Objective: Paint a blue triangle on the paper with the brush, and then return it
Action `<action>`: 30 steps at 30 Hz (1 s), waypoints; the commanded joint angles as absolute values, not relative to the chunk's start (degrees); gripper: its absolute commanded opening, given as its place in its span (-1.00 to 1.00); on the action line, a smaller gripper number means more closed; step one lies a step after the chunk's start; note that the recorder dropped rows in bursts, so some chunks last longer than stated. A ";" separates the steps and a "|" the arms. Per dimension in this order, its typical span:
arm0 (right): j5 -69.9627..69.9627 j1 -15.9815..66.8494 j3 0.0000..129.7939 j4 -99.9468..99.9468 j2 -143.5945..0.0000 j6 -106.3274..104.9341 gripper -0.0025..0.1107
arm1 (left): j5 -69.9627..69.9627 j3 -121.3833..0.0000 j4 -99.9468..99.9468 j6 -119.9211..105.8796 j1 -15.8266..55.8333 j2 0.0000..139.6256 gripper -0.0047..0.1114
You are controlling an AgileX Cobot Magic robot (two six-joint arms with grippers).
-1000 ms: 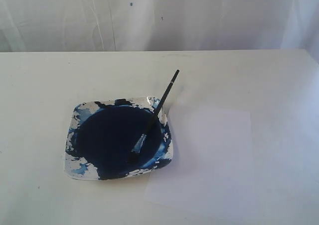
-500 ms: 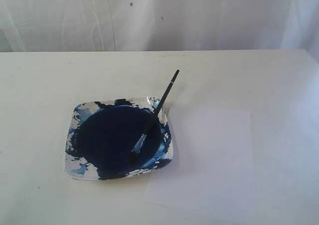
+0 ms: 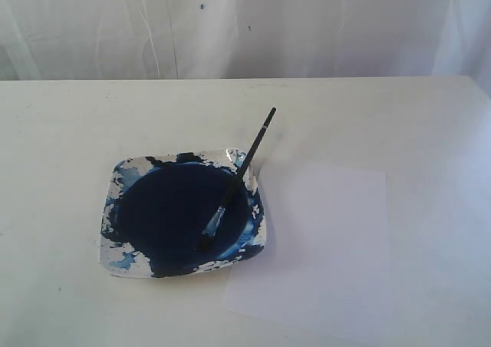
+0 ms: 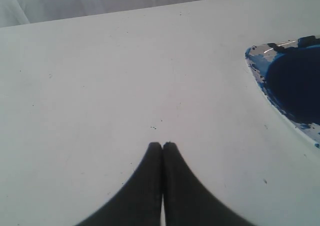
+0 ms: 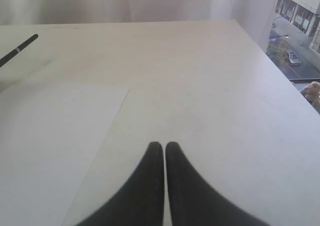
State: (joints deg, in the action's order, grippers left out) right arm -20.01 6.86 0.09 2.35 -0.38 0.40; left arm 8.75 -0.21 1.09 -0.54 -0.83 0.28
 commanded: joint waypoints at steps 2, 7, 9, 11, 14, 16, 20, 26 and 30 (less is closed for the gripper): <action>-19.99 6.98 0.00 2.52 0.00 0.00 -0.91 | 8.60 0.00 1.13 0.00 -0.59 0.00 -0.92; -19.99 6.98 0.00 2.52 0.00 0.00 -0.91 | 8.60 0.00 1.13 0.00 -0.59 0.00 -0.92; -19.99 6.98 0.00 2.52 0.00 0.00 -0.91 | 8.60 0.00 1.13 0.00 -0.59 0.00 -0.92; -19.99 6.98 0.00 2.52 0.00 0.00 -0.91 | 8.60 0.00 1.13 0.00 -0.59 0.00 -0.92; -19.99 6.98 0.00 2.52 0.00 0.00 -0.91 | 8.60 0.00 1.13 0.00 -0.59 0.00 -0.92; -19.99 6.98 0.00 2.52 0.00 0.00 -0.91 | 8.48 0.00 1.13 0.00 -0.59 0.00 -0.92; -19.99 6.98 0.00 2.52 0.00 0.00 -0.91 | 0.76 0.00 0.00 0.00 -0.59 0.00 -0.92; -19.99 6.98 0.00 2.52 0.00 0.00 -0.91 | -40.56 0.00 -1.81 8.11 -0.59 0.00 -0.92; -19.99 6.98 0.00 2.52 0.00 0.00 -0.91 | -43.40 -4.79 -6.13 6.21 -0.59 0.00 -0.92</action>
State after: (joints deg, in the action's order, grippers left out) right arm -20.01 6.86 0.09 2.35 -0.38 0.40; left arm -39.08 -1.52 -3.26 6.35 -0.83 0.15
